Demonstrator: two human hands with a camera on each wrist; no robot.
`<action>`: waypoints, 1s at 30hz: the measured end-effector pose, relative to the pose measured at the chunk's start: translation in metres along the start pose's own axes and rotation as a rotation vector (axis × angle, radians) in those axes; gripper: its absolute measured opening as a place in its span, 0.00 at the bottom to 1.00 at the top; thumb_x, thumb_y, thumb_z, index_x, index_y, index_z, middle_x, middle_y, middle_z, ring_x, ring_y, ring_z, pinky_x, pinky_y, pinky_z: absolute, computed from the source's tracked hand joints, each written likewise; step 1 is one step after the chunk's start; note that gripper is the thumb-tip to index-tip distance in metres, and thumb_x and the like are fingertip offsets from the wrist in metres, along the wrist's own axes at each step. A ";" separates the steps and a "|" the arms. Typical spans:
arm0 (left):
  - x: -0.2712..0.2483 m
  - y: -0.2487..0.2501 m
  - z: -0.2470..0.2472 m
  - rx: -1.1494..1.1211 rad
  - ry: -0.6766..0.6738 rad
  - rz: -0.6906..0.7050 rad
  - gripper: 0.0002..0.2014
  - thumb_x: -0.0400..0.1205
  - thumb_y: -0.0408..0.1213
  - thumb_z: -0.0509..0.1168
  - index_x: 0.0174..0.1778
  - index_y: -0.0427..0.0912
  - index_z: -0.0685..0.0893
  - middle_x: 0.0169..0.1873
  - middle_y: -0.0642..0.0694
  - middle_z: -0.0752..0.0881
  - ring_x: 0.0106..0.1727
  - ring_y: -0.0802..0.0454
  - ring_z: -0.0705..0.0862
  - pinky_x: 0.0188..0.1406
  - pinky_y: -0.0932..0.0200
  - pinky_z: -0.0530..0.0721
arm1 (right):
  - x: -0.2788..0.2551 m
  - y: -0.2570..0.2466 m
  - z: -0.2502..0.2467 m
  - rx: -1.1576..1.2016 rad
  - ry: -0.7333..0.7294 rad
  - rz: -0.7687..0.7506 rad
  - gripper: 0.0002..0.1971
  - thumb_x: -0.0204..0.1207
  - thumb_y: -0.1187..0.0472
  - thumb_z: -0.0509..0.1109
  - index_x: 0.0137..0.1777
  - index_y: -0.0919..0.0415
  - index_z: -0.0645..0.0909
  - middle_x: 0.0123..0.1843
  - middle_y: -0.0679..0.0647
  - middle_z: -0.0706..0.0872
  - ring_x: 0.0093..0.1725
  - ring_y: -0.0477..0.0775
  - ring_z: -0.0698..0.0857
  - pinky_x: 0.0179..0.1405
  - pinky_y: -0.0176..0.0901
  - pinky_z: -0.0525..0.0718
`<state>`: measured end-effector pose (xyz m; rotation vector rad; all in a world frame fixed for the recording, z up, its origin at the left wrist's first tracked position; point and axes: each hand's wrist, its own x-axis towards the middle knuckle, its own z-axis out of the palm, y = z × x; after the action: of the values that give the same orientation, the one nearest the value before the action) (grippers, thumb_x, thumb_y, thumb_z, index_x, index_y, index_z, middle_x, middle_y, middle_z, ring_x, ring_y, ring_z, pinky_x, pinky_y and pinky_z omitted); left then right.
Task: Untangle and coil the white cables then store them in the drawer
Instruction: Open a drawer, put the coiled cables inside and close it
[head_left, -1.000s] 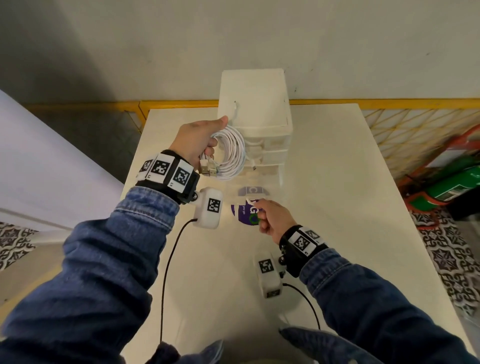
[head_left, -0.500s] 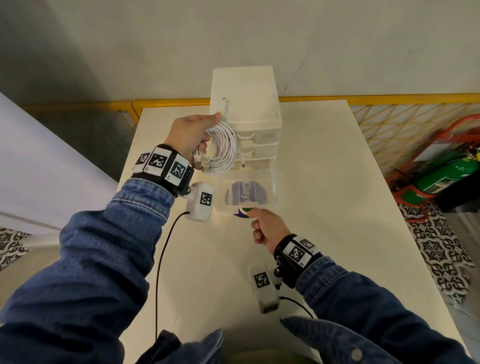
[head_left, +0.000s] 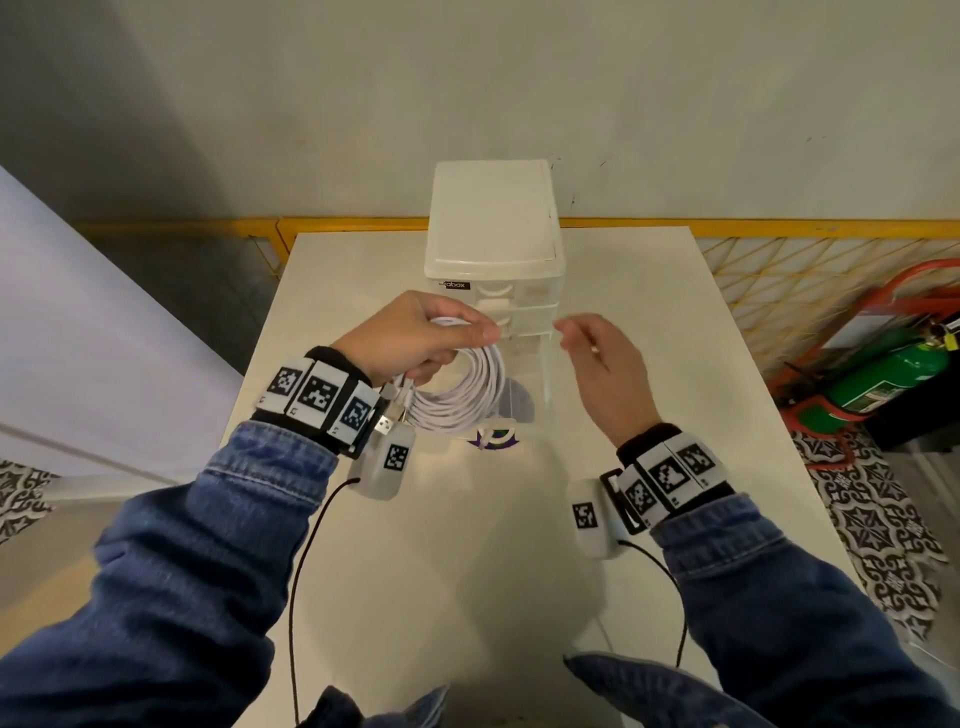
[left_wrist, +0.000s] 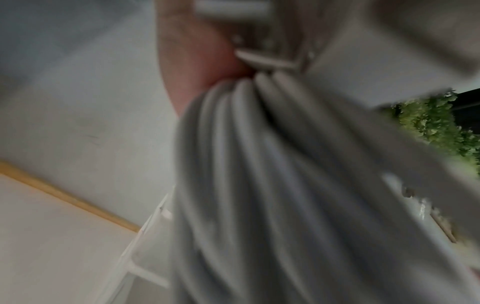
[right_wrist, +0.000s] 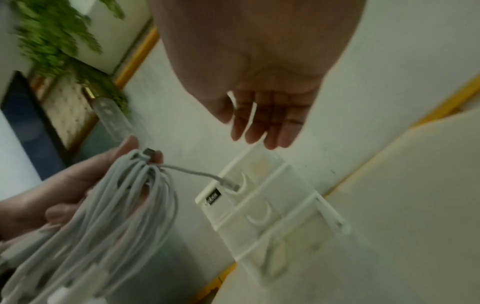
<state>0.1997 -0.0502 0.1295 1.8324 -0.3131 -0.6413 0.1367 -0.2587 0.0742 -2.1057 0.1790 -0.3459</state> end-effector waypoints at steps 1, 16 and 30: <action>0.002 0.000 0.002 -0.029 -0.016 0.002 0.16 0.73 0.47 0.74 0.51 0.42 0.89 0.17 0.50 0.68 0.15 0.54 0.61 0.18 0.64 0.61 | 0.003 -0.007 0.001 0.084 -0.058 -0.080 0.15 0.82 0.50 0.58 0.61 0.55 0.80 0.60 0.54 0.84 0.60 0.49 0.81 0.57 0.26 0.73; 0.053 -0.033 0.050 -0.536 0.379 0.095 0.12 0.78 0.47 0.69 0.44 0.41 0.82 0.17 0.51 0.70 0.16 0.54 0.66 0.16 0.63 0.68 | 0.020 -0.003 0.054 0.621 -0.079 0.102 0.16 0.81 0.50 0.60 0.64 0.54 0.80 0.60 0.51 0.87 0.59 0.46 0.85 0.61 0.41 0.80; 0.071 -0.077 0.058 0.272 0.440 0.127 0.14 0.85 0.34 0.56 0.64 0.38 0.77 0.52 0.42 0.86 0.48 0.47 0.84 0.44 0.63 0.75 | 0.046 0.036 0.078 0.415 -0.034 0.392 0.17 0.82 0.51 0.59 0.42 0.62 0.82 0.35 0.52 0.84 0.33 0.48 0.80 0.35 0.38 0.76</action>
<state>0.2175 -0.1045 0.0246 2.1338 -0.2259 -0.0992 0.2051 -0.2265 0.0126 -1.6208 0.4524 -0.0990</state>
